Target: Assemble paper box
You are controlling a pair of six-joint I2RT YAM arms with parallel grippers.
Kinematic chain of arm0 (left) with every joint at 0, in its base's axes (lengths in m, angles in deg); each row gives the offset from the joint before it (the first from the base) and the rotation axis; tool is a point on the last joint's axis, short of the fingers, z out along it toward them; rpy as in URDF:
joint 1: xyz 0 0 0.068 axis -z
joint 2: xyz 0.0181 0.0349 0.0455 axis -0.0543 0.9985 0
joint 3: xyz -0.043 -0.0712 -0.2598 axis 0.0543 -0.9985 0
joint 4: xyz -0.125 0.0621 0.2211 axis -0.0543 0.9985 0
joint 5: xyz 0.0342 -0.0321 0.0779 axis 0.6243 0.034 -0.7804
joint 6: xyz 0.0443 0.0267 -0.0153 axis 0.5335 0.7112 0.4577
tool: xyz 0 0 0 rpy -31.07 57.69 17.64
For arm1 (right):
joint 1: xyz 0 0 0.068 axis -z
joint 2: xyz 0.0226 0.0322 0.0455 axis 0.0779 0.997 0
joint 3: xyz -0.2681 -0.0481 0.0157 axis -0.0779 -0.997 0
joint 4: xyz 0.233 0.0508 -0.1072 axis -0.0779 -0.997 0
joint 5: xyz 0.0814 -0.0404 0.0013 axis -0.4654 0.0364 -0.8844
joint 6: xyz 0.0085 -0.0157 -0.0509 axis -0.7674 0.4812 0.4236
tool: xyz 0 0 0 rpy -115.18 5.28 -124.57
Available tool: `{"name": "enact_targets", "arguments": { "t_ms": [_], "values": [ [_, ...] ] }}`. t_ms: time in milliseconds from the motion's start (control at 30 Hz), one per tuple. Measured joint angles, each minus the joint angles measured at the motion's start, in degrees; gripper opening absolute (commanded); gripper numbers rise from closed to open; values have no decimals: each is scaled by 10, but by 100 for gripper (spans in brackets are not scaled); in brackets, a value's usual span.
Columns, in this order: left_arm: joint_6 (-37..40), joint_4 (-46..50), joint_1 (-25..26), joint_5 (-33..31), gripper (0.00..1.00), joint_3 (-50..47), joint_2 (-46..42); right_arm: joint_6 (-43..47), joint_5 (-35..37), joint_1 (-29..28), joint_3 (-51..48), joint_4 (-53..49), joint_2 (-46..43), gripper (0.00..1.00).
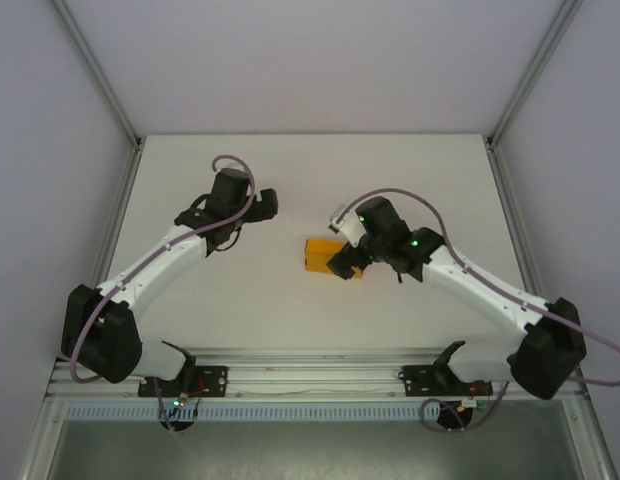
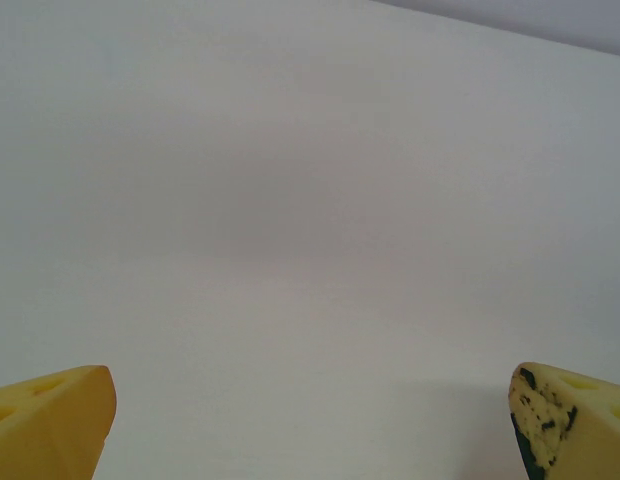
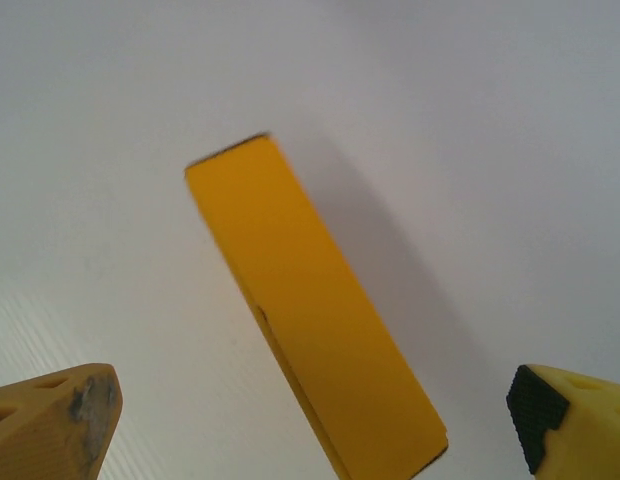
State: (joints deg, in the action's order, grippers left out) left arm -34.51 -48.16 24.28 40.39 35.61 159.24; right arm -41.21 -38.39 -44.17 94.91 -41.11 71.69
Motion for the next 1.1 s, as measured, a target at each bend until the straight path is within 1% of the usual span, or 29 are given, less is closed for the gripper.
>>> {"name": "enact_targets", "arguments": {
  "t_ms": [133, 300, 367, 400, 500, 533, 567, 633, 733, 867, 1033, 1067, 1100],
  "values": [
    [0, 19, -3, -15, 100, -20, -10, 97, 15, 0, 59, -48, 92, 99],
    [0, 25, -3, -25, 100, -43, -34, 151, 61, 0, 108, -66, 184, 97],
    [0, 24, -5, -27, 100, -48, -44, 165, 73, 0, 125, -72, 221, 90],
    [0, 24, -6, -28, 100, -51, -50, 171, 76, 0, 132, -75, 236, 86],
    [-1, 24, -9, -38, 100, -64, -67, 182, 78, 0, 153, -92, 283, 78],
    [-1, 24, -10, -40, 100, -68, -72, 183, 78, 0, 159, -98, 297, 73],
    [-1, 24, -11, -40, 100, -71, -75, 184, 78, 0, 163, -101, 306, 68],
    [-1, 24, -14, -42, 100, -76, -79, 186, 76, 0, 167, -103, 311, 55],
    [-1, 24, -14, -44, 100, -78, -82, 186, 83, -1, 168, -101, 311, 47],
    [-1, 24, -14, -44, 100, -79, -90, 185, 114, -4, 166, -79, 311, 46],
    [-1, 24, -14, -52, 100, -81, -108, 214, 200, -16, 141, 2, 306, 46],
    [-1, 24, -14, -55, 100, -82, -111, 224, 217, -19, 135, 22, 306, 47],
    [-1, 24, -14, -56, 100, -83, -115, 239, 234, -21, 125, 49, 306, 50]
  ]
}}
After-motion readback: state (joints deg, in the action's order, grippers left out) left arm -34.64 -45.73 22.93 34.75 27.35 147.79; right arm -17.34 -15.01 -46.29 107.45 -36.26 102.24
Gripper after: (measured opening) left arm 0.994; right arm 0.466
